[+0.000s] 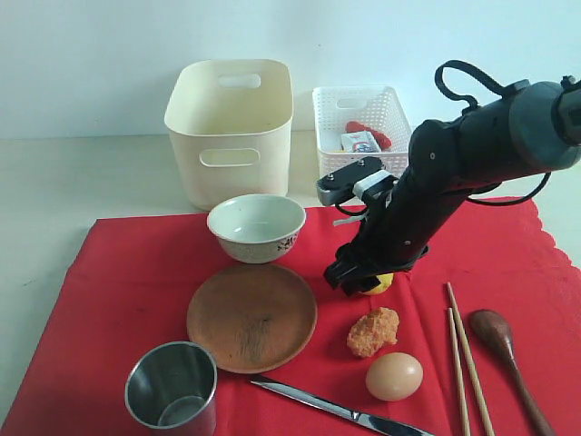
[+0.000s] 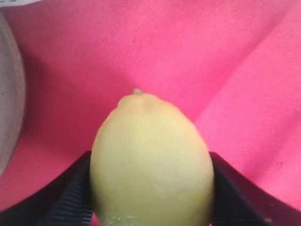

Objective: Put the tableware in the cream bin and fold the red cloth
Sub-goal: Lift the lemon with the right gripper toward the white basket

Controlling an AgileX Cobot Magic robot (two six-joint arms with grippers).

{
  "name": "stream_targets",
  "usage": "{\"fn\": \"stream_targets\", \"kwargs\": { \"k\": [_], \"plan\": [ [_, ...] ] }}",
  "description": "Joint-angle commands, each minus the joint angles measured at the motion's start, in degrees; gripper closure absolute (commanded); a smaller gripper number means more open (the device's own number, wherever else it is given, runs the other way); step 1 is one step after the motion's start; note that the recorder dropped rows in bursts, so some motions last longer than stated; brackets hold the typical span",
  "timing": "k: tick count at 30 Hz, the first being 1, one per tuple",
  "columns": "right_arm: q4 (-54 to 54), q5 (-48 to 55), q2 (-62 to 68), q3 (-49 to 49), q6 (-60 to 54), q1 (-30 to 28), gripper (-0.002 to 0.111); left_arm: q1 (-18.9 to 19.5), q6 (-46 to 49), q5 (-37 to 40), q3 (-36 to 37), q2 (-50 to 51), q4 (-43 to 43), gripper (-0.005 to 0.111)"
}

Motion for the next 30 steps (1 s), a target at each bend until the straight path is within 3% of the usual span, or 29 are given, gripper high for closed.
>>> {"fn": "stream_targets", "kwargs": {
  "k": [1,4,6,18,23,30],
  "plan": [
    [-0.05,-0.61,-0.18,-0.08,0.01,0.02,0.083,-0.23,0.21,-0.06,0.14,-0.39,-0.27,0.107],
    [-0.05,-0.19,-0.29,-0.08,0.01,0.02,0.102,-0.23,0.21,-0.06,0.14,-0.39,-0.27,0.107],
    [0.05,0.21,-0.73,-0.08,0.01,0.02,0.108,-0.23,0.21,-0.06,0.14,-0.39,-0.27,0.107],
    [0.05,-2.69,-9.97,-0.08,2.47,0.02,0.108,-0.23,0.21,-0.06,0.14,-0.39,-0.27,0.107],
    [0.05,-10.24,-10.96,-0.08,11.81,0.02,0.108,-0.23,0.21,-0.06,0.14,-0.39,-0.27,0.107],
    [-0.11,-18.63,-10.96,-0.08,12.86,-0.1,0.108,-0.23,0.21,-0.06,0.14,-0.39,-0.27,0.107]
  ]
}}
